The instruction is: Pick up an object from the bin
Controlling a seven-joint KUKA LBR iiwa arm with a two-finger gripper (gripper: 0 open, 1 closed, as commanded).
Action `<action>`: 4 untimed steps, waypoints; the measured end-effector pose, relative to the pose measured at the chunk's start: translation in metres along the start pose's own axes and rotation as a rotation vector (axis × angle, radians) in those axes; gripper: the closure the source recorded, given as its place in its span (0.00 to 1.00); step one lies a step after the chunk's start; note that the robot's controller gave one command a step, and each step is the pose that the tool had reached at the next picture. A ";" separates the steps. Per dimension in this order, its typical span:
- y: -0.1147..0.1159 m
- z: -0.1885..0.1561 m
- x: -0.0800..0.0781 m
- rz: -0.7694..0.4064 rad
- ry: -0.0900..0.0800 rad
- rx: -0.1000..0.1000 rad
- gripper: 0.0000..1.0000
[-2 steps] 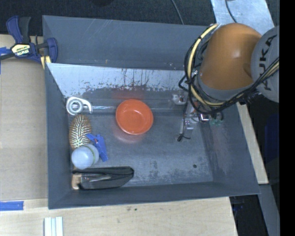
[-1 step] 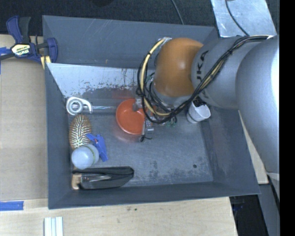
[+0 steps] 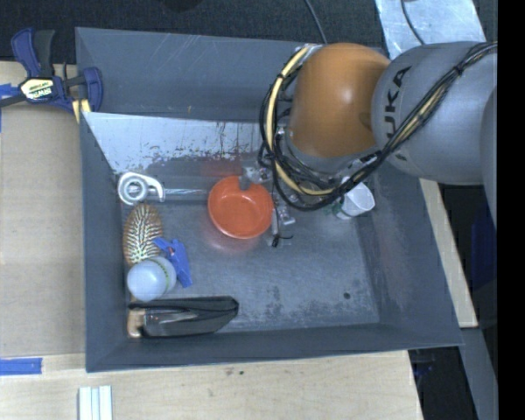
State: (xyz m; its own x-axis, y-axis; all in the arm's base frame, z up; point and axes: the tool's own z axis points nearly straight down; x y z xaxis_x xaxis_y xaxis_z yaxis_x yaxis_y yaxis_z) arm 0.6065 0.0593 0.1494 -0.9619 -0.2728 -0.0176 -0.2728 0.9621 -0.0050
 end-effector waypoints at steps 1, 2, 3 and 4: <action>0.001 0.090 -0.010 0.217 0.016 -0.005 0.00; 0.011 0.078 -0.002 -0.135 0.000 -0.001 0.00; 0.004 0.086 -0.008 0.176 0.019 -0.005 1.00; 0.004 0.086 -0.008 0.176 0.018 -0.005 1.00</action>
Offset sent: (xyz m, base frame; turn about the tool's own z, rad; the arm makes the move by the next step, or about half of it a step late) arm -0.0009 0.0117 -0.0794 -0.1362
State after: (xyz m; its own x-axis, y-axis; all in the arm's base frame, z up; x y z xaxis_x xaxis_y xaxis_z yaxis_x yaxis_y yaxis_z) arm 0.6147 0.0653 0.0638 -0.9949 -0.1005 0.0006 -0.1005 0.9949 0.0017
